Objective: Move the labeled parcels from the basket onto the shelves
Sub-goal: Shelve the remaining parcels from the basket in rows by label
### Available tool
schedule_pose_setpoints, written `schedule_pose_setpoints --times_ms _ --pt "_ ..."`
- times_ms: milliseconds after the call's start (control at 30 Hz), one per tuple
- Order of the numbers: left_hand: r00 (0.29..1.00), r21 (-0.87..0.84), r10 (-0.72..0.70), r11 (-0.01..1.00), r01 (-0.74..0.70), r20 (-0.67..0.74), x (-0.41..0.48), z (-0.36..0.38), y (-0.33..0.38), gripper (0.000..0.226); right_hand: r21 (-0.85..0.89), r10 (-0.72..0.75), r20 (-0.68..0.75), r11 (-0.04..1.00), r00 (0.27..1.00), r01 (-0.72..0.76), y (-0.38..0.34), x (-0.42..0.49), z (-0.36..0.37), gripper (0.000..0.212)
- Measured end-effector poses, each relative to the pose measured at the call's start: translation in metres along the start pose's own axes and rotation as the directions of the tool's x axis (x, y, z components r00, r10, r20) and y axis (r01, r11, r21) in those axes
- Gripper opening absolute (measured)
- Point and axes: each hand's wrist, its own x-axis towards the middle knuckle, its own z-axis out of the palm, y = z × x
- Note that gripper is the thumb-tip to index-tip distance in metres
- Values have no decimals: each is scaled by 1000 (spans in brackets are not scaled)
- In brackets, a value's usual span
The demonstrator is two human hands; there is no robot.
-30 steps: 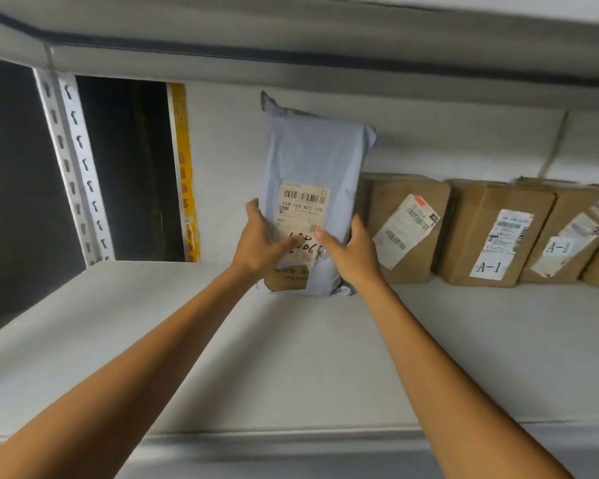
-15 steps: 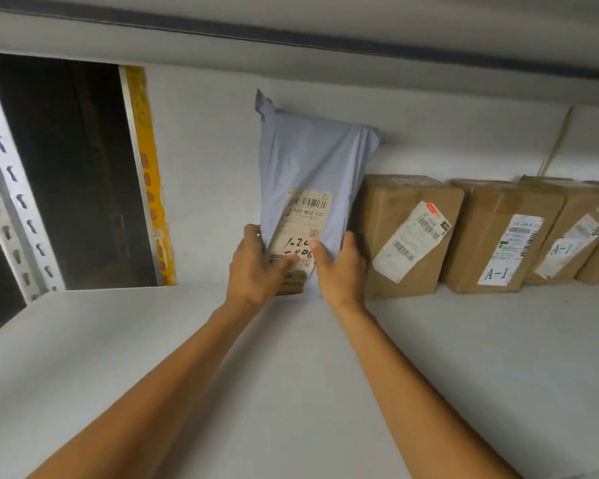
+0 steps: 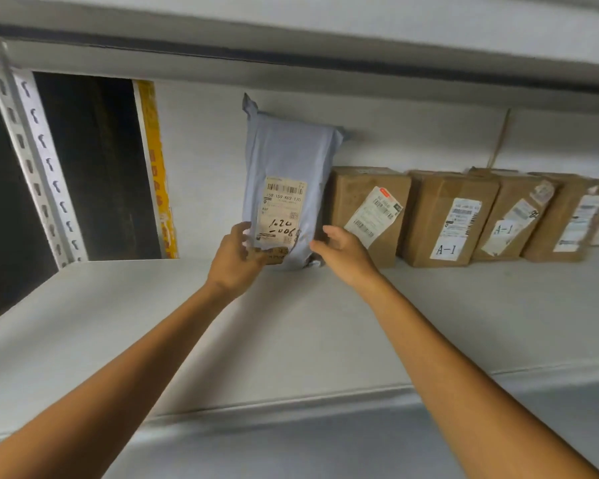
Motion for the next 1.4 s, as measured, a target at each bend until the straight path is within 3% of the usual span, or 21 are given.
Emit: schedule_pose_setpoints --times_ms 100,200,367,533,667,833,1033,1133,1267,1400 --pt "998 95 9 995 -15 59 -25 16 21 46 -122 -44 28 991 999 47 5 -32 -32 51" --pt "978 233 86 964 -130 190 -46 44 50 39 -219 -62 22 974 998 66 16 -68 -75 51" --pt "897 266 186 913 -308 400 -74 120 108 40 -358 39 -62 932 997 -59 57 -129 -159 55" --pt "775 246 242 857 -453 584 -108 219 165 44 -392 142 -228 892 963 -224 100 -191 -248 54" --pt "635 153 296 819 -553 714 -140 308 206 54 -355 237 -370 857 898 -373 137 -246 -318 54" --pt "405 7 348 752 -660 846 -188 425 243 64 -290 369 -537 764 759 -577 185 -317 -396 54" --pt "106 -231 412 685 -690 905 -254 538 289 67 -178 479 -714 582 511 -794 218 -398 -460 54" --pt "-27 -342 441 655 -674 897 -295 587 311 62 -122 482 -780 509 400 -852 226 -443 -479 47" --pt "-220 -496 477 589 -638 851 -361 630 337 57 27 504 -832 452 231 -891 235 -509 -497 54" --pt "-321 -574 479 619 -537 817 -429 657 349 60 162 543 -832 441 118 -883 240 -574 -509 58"
